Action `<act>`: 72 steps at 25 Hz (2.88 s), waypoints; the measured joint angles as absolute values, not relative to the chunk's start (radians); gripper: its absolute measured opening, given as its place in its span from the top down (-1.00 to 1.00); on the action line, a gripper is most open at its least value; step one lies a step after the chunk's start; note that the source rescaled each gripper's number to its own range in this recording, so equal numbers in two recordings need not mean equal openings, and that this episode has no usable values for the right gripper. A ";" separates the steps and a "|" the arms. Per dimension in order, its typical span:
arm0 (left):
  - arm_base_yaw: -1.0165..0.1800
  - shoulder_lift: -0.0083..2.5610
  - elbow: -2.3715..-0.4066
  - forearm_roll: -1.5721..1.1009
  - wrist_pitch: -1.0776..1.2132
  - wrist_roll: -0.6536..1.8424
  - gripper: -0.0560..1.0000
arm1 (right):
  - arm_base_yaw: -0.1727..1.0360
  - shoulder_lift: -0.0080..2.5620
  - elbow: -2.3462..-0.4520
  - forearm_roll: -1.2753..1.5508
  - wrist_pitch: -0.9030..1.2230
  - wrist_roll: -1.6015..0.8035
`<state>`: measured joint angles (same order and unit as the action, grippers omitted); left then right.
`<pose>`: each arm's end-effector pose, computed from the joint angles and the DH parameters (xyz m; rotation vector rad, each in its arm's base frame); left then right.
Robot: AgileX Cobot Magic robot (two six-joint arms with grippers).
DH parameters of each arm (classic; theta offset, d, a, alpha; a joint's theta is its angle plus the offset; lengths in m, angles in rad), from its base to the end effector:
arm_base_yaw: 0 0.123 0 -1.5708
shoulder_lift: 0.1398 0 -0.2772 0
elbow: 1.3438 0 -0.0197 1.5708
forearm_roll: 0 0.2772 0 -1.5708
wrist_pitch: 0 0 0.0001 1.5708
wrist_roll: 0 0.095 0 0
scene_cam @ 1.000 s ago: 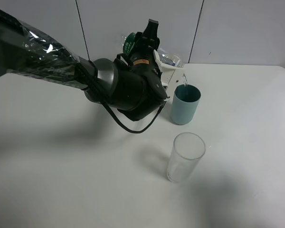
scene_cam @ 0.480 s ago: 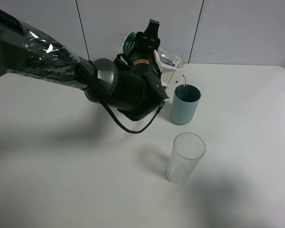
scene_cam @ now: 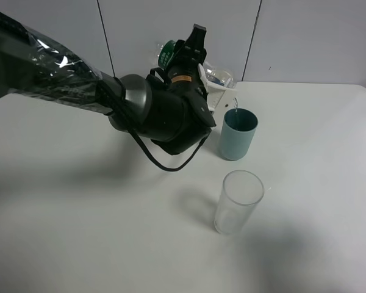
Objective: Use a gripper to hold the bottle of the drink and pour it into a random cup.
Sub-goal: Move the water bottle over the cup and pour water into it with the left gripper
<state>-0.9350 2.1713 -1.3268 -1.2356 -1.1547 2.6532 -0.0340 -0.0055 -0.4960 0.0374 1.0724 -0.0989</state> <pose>0.3329 -0.3130 0.1459 1.4542 1.1724 1.4844 0.0290 0.0021 0.2862 -0.0687 2.0530 -0.0377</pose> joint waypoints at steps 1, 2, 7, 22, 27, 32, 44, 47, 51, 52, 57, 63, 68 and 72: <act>-0.935 2.171 -1.327 -1.235 -1.155 2.657 0.88 | -0.034 -0.006 -0.496 0.037 1.072 -0.099; -0.935 2.171 -1.327 -1.233 -1.155 2.662 0.88 | -0.034 -0.006 -0.496 0.037 1.072 -0.099; -0.935 2.171 -1.327 -1.230 -1.155 2.679 0.88 | -0.034 -0.006 -0.496 0.037 1.072 -0.099; -0.935 2.171 -1.327 -1.230 -1.155 2.703 0.88 | -0.034 -0.006 -0.496 0.037 1.072 -0.099; -0.935 2.171 -1.327 -1.229 -1.155 2.707 0.88 | -0.034 -0.006 -0.496 0.037 1.072 -0.099; -0.938 2.171 -1.327 -1.229 -1.156 2.717 0.88 | -0.034 -0.006 -0.496 0.037 1.072 -0.099; -0.952 2.171 -1.327 -1.219 -1.171 2.780 0.88 | -0.034 -0.006 -0.496 0.037 1.072 -0.099; -0.952 2.171 -1.327 -1.214 -1.180 2.781 0.88 | -0.034 -0.006 -0.496 0.037 1.072 -0.099; -0.952 2.171 -1.327 -1.213 -1.182 2.786 0.88 | -0.034 -0.006 -0.496 0.037 1.072 -0.099; -0.952 2.171 -1.327 -1.213 -1.182 2.789 0.88 | -0.034 -0.006 -0.496 0.037 1.072 -0.099; -0.952 2.171 -1.327 -1.208 -1.182 2.809 0.88 | -0.034 -0.006 -0.496 0.037 1.072 -0.099; -0.952 2.171 -1.327 -1.185 -1.182 2.823 0.88 | -0.034 -0.006 -0.496 0.037 1.072 -0.099; -0.952 2.171 -1.327 -1.162 -1.182 2.830 0.88 | -0.034 -0.006 -0.496 0.037 1.072 -0.099; -0.952 2.171 -1.327 -1.154 -1.182 2.836 0.88 | -0.034 -0.006 -0.496 0.037 1.072 -0.099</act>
<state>-0.9515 2.1713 -1.3274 -1.1544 -1.1821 2.8364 -0.0340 -0.0055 -0.4960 0.0374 1.0724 -0.0989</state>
